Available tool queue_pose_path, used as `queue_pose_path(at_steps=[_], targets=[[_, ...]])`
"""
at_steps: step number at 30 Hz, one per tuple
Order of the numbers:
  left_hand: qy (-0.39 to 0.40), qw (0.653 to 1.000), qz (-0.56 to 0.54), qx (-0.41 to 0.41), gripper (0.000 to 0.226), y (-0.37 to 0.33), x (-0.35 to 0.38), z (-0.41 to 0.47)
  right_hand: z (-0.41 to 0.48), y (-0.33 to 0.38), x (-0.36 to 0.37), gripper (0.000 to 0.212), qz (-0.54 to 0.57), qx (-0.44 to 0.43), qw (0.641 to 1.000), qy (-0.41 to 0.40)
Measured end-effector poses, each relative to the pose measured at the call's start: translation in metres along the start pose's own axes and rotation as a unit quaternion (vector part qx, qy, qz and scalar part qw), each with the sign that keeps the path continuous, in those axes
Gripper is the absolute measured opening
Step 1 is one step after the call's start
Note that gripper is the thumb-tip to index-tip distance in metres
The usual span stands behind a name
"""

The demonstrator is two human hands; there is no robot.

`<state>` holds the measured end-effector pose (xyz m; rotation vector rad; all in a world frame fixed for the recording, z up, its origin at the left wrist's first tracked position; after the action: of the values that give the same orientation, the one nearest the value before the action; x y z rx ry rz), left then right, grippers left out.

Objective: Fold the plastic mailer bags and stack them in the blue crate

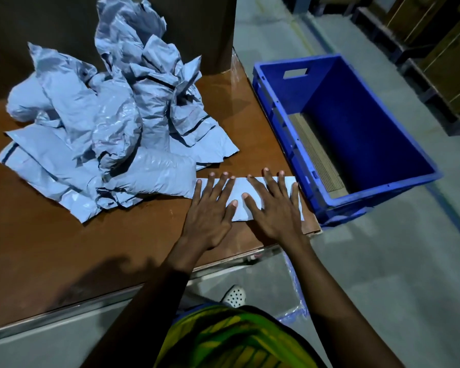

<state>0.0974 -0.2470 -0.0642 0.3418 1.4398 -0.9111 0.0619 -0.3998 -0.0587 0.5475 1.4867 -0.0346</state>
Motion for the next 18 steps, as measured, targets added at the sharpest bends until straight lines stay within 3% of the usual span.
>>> queue_pose_path(at_steps=[5, 11, 18], targets=[[-0.05, 0.997, 0.037, -0.034, 0.06, 0.012, -0.015, -0.019, -0.006, 0.064, 0.002, 0.053, -0.003, -0.123, 0.992, -0.011], [-0.036, 0.996, 0.07, -0.033, 0.063, 0.016, -0.007, -0.023, -0.011, 0.062, 0.021, 0.053, -0.055, -0.1, 0.993, -0.027], [-0.049, 0.996, 0.059, -0.038, 0.064, 0.015, -0.015, -0.025, 0.002, 0.039, 0.007, 0.064, 0.011, -0.076, 0.995, 0.065]])
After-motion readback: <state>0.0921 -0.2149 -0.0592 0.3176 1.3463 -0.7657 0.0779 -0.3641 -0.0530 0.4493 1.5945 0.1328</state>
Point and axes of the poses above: each hand's wrist, its own z-axis towards the middle knuckle, its own x-axis out of the palm, y = z × x, the point moved 10 cm from there along z, towards the middle knuckle, and after that the axes turned 10 degrees about x, right-handed, at the moved point
